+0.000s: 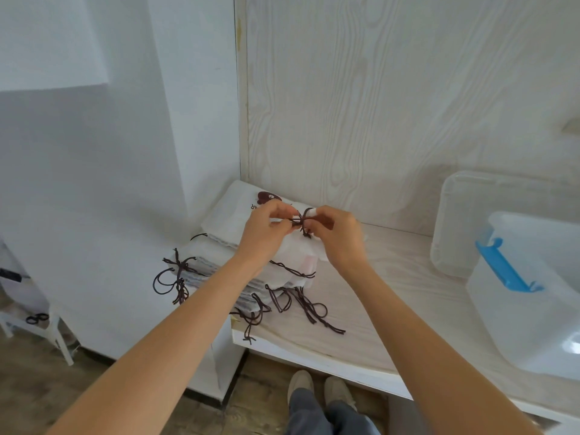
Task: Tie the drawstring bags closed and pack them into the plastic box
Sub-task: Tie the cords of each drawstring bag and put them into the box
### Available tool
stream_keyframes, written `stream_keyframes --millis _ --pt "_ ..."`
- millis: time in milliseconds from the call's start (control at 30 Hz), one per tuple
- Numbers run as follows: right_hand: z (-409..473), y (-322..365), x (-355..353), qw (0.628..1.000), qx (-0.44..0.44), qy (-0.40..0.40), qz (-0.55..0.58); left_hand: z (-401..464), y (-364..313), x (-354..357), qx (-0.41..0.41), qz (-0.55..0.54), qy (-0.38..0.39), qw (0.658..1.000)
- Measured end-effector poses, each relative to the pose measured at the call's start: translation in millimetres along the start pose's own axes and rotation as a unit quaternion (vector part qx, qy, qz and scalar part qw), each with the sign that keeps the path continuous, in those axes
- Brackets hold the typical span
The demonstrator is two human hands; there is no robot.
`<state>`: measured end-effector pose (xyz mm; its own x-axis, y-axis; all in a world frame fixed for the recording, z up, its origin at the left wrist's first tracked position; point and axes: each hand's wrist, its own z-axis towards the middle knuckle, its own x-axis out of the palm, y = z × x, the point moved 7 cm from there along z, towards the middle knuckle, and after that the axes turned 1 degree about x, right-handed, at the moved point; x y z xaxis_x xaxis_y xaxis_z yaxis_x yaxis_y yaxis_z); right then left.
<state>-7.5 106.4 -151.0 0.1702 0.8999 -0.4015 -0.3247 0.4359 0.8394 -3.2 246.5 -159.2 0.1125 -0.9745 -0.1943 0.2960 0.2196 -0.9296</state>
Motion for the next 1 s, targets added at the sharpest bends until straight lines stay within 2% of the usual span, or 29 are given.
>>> stream_keyframes --millis 167,233,300,467,633,767,933,1000 --pt "4 1 2 0.999 0.003 0.027 -0.024 -3 -16 9 0.093 0.082 0.025 0.992" --pt "6 2 1 0.999 0.005 0.032 -0.015 -3 -22 9 0.139 0.101 0.009 0.985" --pt "7 1 1 0.999 0.013 0.038 -0.01 -1 -21 6 0.146 0.097 -0.021 0.984" --pt "5 -5 -1 1.0 0.019 -0.001 0.023 0 -18 3 0.125 0.096 -0.049 0.986" --pt "2 -11 -3 0.998 0.029 -0.024 0.05 4 -11 6 0.072 0.089 0.023 0.993" --pt "1 -11 -1 0.996 0.032 -0.035 0.072 8 -11 2 0.041 0.134 0.045 0.989" --pt "2 -11 -2 0.995 0.038 -0.047 0.079 9 -3 1 -0.034 0.069 0.077 0.994" --pt "1 -9 -4 0.997 0.012 -0.074 0.018 6 5 3 -0.097 0.011 0.089 0.991"
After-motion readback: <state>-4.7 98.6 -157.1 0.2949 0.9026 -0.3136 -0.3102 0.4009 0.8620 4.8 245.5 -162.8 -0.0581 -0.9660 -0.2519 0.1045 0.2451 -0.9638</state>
